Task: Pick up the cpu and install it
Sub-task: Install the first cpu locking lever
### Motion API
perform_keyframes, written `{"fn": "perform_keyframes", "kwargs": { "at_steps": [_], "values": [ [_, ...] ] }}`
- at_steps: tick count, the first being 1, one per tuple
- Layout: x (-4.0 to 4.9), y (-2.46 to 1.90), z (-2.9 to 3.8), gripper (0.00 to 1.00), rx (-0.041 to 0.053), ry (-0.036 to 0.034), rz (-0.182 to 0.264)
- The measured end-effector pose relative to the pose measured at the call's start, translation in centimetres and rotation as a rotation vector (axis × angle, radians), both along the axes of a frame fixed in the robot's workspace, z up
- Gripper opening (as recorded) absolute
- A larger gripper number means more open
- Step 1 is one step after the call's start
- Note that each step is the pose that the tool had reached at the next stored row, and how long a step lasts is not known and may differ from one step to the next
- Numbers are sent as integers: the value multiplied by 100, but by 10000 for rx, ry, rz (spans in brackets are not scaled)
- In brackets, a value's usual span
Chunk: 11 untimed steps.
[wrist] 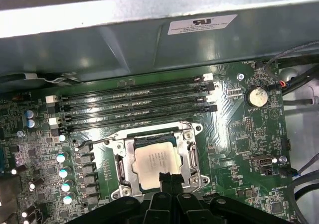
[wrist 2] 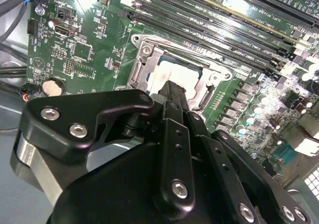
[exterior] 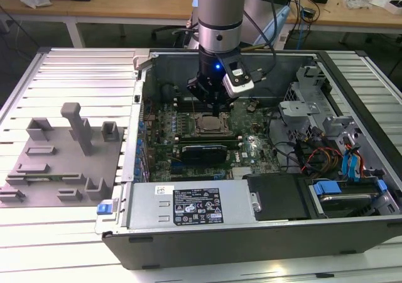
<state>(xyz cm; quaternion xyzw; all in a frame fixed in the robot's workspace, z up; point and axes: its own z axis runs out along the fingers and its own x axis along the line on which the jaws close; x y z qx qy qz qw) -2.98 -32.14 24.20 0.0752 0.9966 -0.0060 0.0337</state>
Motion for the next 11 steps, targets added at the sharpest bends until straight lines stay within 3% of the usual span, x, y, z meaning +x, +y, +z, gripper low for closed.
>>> {"fn": "perform_keyframes", "kwargs": {
  "at_steps": [5,11],
  "values": [
    [-7,1,0,11,-1,0,0],
    [-76,0,0,11,1,0,0]
  ]
}}
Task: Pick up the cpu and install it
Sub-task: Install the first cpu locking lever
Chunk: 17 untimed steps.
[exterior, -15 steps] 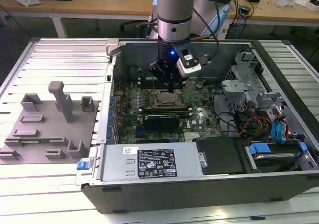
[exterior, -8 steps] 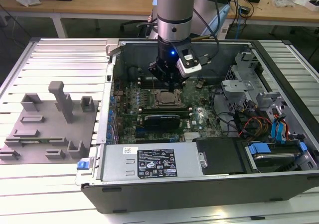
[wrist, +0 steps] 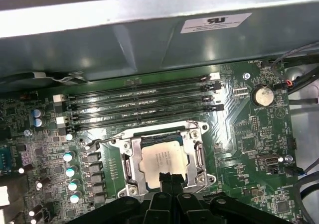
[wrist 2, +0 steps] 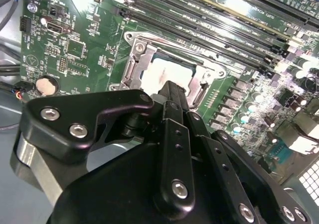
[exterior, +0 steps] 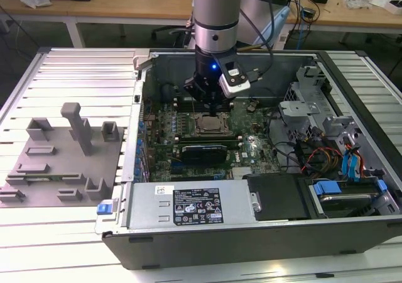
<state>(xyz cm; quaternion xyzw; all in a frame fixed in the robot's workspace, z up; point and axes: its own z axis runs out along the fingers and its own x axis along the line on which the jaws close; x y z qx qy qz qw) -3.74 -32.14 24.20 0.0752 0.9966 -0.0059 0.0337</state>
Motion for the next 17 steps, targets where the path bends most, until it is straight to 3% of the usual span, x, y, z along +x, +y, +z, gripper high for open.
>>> {"fn": "perform_keyframes", "kwargs": {
  "at_steps": [17],
  "values": [
    [-172,-1,1,11,-1,1,0]
  ]
}}
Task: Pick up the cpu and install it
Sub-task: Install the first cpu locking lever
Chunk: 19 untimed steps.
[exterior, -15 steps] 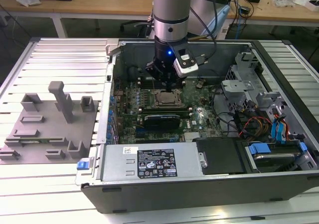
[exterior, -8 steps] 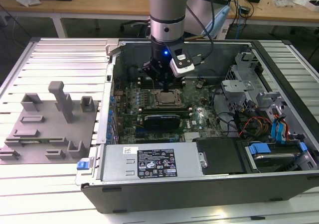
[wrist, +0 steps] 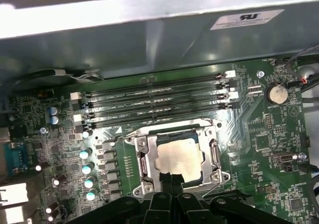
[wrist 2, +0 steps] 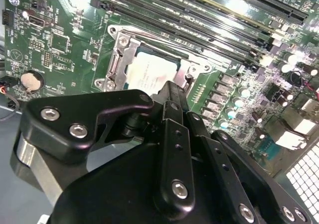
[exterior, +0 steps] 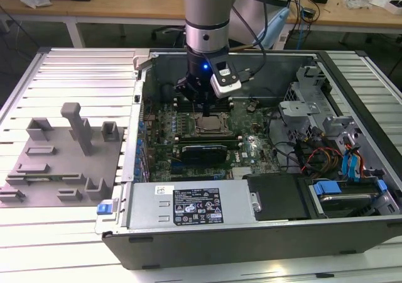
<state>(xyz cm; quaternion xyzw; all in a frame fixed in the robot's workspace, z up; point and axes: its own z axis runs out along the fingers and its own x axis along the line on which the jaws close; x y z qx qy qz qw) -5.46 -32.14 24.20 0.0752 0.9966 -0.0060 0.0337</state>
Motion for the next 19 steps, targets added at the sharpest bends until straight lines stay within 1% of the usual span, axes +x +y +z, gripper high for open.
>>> {"fn": "perform_keyframes", "kwargs": {
  "at_steps": [4,6,8,11,13,15,17,19],
  "values": [
    [-84,1,-1,11,2,-2,0],
    [-97,1,-1,11,2,-2,-1],
    [-101,0,15,11,1,-1,2],
    [-101,1,72,11,2,-1,0],
    [-101,0,145,11,2,-1,0],
    [-101,0,196,11,1,-1,0],
    [-101,1,211,11,2,-1,0],
    [-107,1,212,11,4,-1,0]
  ]
}}
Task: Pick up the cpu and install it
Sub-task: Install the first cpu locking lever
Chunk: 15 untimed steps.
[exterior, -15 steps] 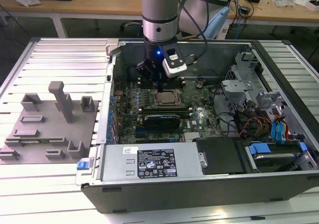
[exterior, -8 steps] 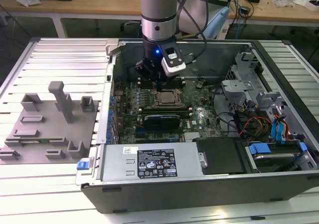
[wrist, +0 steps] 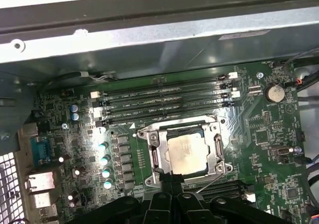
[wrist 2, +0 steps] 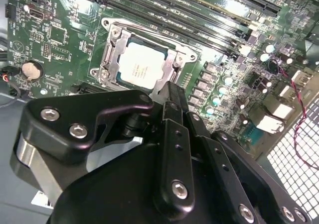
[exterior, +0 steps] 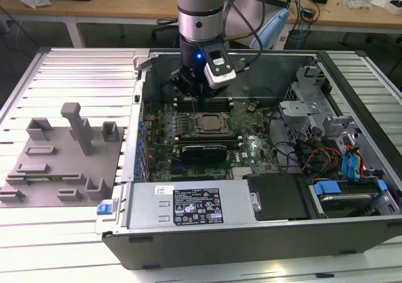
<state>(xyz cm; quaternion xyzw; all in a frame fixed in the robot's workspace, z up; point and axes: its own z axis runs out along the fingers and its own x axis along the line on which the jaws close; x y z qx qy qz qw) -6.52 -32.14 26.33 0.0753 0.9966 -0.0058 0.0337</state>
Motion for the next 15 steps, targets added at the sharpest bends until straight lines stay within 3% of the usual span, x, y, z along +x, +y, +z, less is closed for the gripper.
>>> {"fn": "perform_keyframes", "kwargs": {
  "at_steps": [15],
  "values": [
    [-153,0,0,11,18,0,1]
  ]
}}
